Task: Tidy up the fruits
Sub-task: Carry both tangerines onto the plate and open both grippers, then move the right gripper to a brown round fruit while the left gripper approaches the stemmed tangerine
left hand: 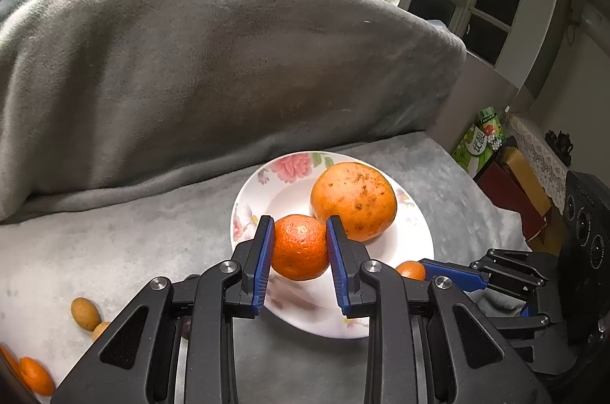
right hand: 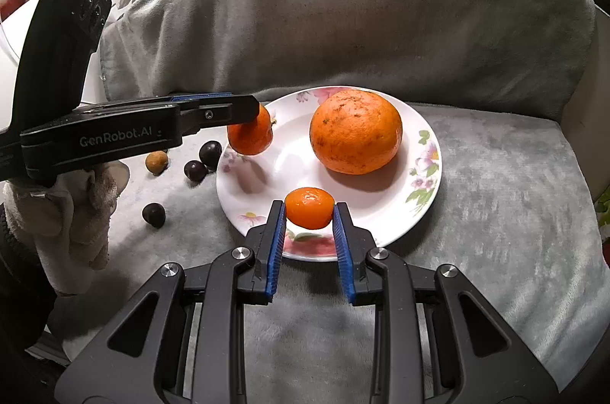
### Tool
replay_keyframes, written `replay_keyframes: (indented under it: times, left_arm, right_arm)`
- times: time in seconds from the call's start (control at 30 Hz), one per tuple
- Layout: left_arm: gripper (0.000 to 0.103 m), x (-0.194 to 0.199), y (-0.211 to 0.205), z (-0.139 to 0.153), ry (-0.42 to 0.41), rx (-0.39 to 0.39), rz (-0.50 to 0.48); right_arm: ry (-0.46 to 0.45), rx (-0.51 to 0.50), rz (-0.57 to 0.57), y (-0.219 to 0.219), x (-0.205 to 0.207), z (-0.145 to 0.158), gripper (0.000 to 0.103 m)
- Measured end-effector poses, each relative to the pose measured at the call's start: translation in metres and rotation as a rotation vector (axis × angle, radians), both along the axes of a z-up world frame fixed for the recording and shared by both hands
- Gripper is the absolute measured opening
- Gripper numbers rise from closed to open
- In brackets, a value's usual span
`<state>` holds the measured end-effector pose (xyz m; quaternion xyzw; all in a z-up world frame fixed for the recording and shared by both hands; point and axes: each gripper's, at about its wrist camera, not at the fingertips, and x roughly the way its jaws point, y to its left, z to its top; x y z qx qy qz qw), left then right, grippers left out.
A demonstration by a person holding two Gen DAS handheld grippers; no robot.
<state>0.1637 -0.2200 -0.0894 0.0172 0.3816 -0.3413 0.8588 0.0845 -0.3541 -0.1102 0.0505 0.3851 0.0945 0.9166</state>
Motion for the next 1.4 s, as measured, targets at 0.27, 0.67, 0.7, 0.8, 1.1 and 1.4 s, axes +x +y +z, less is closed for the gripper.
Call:
replay_keyframes:
  times: [0.27, 0.67, 0.7, 0.8, 1.1, 1.4]
  left_arm:
    - [0.027, -0.004, 0.0, 0.005, -0.024, 0.003, 0.002]
    - [0.07, -0.016, 0.005, 0.021, -0.086, -0.004, 0.024]
    - [0.072, -0.017, 0.006, 0.022, -0.09, -0.005, 0.026]
    - [0.074, -0.019, 0.007, 0.025, -0.103, -0.003, 0.031]
    - [0.077, -0.027, 0.026, 0.034, -0.129, -0.006, 0.068]
    - [0.077, -0.032, 0.076, 0.042, -0.156, 0.006, 0.163]
  right_arm:
    - [-0.002, -0.002, -0.007, 0.0, 0.0, -0.001, 0.027]
    - [-0.039, -0.013, -0.012, 0.005, -0.006, 0.009, 0.067]
    - [-0.041, -0.011, -0.01, 0.006, -0.006, 0.009, 0.068]
    - [-0.04, -0.01, -0.007, 0.008, -0.006, 0.011, 0.069]
    - [-0.049, -0.002, 0.016, 0.019, -0.01, 0.016, 0.082]
    - [-0.047, 0.034, 0.058, 0.032, -0.009, 0.019, 0.082]
